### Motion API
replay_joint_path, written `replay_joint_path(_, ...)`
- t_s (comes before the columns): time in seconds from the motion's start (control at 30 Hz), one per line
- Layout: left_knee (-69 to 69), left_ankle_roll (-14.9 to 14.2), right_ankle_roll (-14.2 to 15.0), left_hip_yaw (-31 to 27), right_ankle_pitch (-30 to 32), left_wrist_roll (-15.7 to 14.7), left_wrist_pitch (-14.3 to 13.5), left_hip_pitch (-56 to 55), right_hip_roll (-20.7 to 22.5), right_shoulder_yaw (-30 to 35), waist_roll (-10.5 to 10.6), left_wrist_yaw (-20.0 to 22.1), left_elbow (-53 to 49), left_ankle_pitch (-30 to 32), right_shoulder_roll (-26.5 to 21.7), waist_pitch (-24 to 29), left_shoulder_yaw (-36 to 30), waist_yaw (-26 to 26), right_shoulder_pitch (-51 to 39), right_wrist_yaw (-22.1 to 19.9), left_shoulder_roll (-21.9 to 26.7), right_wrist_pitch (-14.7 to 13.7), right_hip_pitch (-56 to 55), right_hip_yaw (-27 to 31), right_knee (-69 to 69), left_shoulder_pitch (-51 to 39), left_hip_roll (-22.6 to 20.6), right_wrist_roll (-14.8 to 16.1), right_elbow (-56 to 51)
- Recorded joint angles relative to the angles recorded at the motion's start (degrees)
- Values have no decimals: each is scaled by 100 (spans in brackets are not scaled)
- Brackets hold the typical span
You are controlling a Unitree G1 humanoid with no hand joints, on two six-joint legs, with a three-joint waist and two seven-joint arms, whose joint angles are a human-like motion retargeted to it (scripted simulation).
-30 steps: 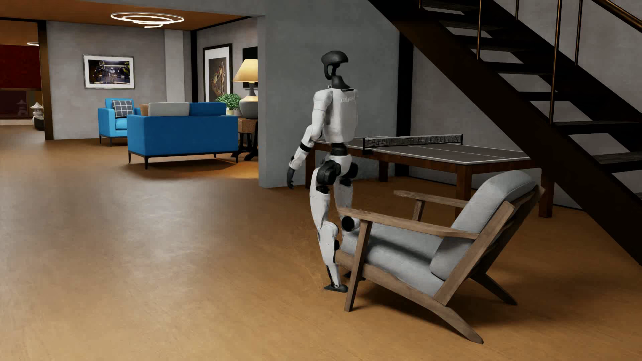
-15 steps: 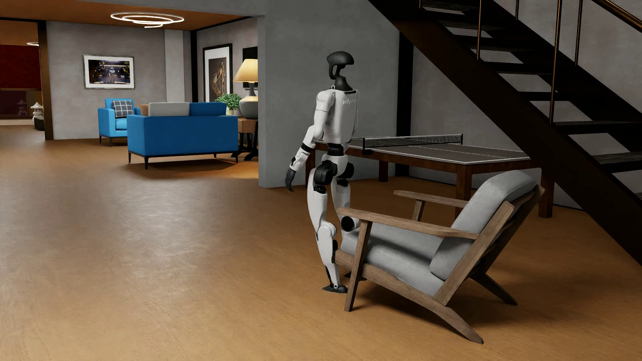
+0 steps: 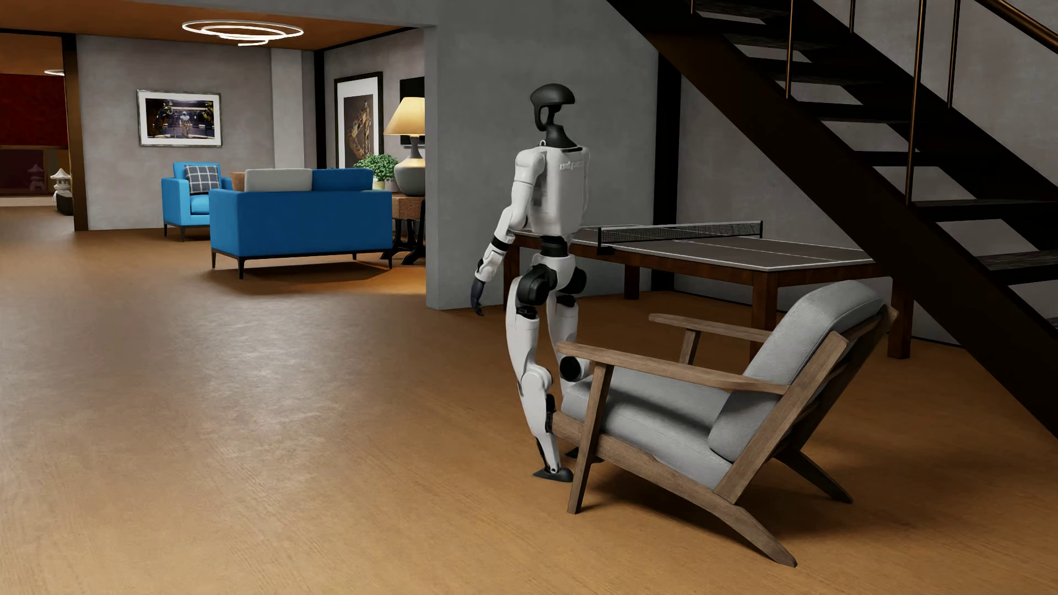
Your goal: Take a seat on the chair
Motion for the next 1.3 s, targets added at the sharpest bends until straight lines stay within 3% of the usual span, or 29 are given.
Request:
replay_joint_path(0.13, 1295, -101, 43, -277, -236, 168, -28, -1155, -91, 579, 21, -191, -423, -179, 2, 742, -749, -91, -917, -32, 59, 73, -1278, 210, 1440, -904, 143, -88, -335)
replay_joint_path(0.2, 2166, -319, 191, -461, -468, 311, -130, -2086, -233, 859, 2, -309, -1005, -320, -82, 1217, -1341, -118, -1422, -76, 239, 46, -2306, 281, 2488, -1509, 320, -82, -784)
replay_joint_path(0.3, 3527, -414, 284, -682, -855, 611, -356, -3340, -396, 1487, 0, -444, -1958, -614, -305, 2086, -2455, -103, -2179, -244, 568, -100, -3627, 336, 4012, -2550, 446, -109, -1463)
replay_joint_path(0.4, 4885, -525, 382, -1008, -1165, 874, -553, -4720, -530, 2073, 29, -605, -2708, -878, -861, 2837, -3478, -87, -2911, 43, 873, -345, -5035, 487, 5464, -3677, 487, -354, -2522)
replay_joint_path(0.43, 5344, -612, 455, -1107, -1269, 983, -727, -5174, -579, 2264, 32, -682, -3098, -976, -1186, 3067, -3840, -91, -3142, 146, 1068, -442, -5497, 559, 5953, -4069, 528, -304, -3093)
replay_joint_path(0.47, 5803, -665, 535, -1210, -1374, 949, -775, -5604, -644, 2401, 52, -605, -3546, -1074, -1593, 3291, -4204, -100, -3347, -45, 1298, -502, -5933, 636, 6425, -4461, 536, -114, -3745)
replay_joint_path(0.53, 6676, -784, 643, -1399, -1527, 603, -741, -6421, -768, 2609, 74, 200, -4608, -1250, -2422, 3693, -4730, -133, -3850, -366, 1938, -649, -6802, 757, 7358, -5130, 550, 281, -4934)
replay_joint_path(0.63, 7886, -973, 863, -1697, -1695, -15, -756, -7562, -814, 3082, 83, 1759, -5965, -1473, -3346, 4213, -5071, -127, -4627, -1383, 2948, -904, -7965, 968, 8525, -5768, 639, 949, -6199)
replay_joint_path(0.73, 8945, -1104, 1039, -1943, -1826, -131, -925, -8417, -891, 2882, 107, 2883, -6879, -1684, -4207, 4555, -4383, -102, -4565, -2175, 3659, -1264, -8886, 1178, 9601, -5288, 638, 1375, -7501)
replay_joint_path(0.83, 9713, -1188, 1138, -2091, -1881, -116, -1007, -8891, -979, 2221, 109, 3260, -7359, -1779, -4598, 4748, -3541, -79, -3954, -2637, 3954, -1487, -9386, 1319, 10386, -4646, 652, 1443, -8173)
replay_joint_path(0.93, 10104, -1217, 1109, -2172, -1765, -27, -943, -8923, -994, 1813, 113, 3199, -7365, -1719, -4447, 4700, -2946, -110, -3487, -2547, 3895, -1426, -9425, 1365, 10783, -4028, 671, 1302, -8145)
replay_joint_path(1.07, 10226, -1208, 1020, -2126, -1487, 141, -820, -8414, -1015, 1345, 160, 2572, -6649, -1484, -3816, 4463, -2106, -118, -2841, -2005, 3216, -1170, -8972, 1375, 10918, -3212, 737, 1027, -7467)
replay_joint_path(1.2, 10228, -1172, 960, -2041, -1393, 312, -718, -7708, -1065, 532, 185, 1988, -5571, -1380, -2594, 4085, -1309, -149, -1960, -1521, 2187, -972, -8264, 1332, 10919, -2398, 823, 545, -6432)
replay_joint_path(1.3, 10160, -1154, 882, -1986, -1351, 395, -712, -7273, -1046, -101, 134, 1746, -4829, -1324, -1492, 3731, -867, -179, -1400, -1543, 1518, -903, -7865, 1305, 10871, -1981, 854, 295, -5596)
